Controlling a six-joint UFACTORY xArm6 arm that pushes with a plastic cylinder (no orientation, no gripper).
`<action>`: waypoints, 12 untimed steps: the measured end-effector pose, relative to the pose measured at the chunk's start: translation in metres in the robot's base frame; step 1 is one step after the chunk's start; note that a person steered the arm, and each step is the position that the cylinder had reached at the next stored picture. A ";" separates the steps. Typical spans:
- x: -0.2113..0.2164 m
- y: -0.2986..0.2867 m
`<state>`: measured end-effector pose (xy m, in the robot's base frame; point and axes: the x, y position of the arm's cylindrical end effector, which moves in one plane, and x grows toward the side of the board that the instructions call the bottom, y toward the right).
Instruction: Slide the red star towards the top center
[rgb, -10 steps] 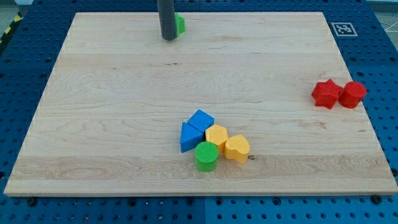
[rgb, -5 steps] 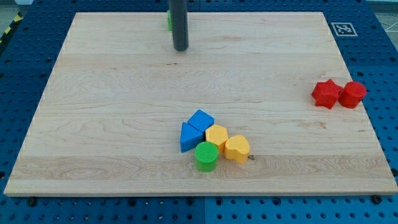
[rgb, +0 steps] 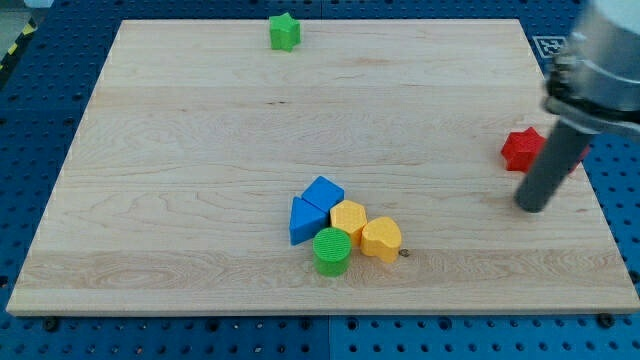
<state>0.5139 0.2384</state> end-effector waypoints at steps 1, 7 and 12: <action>-0.002 0.047; -0.079 -0.035; -0.210 -0.094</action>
<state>0.3037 0.1446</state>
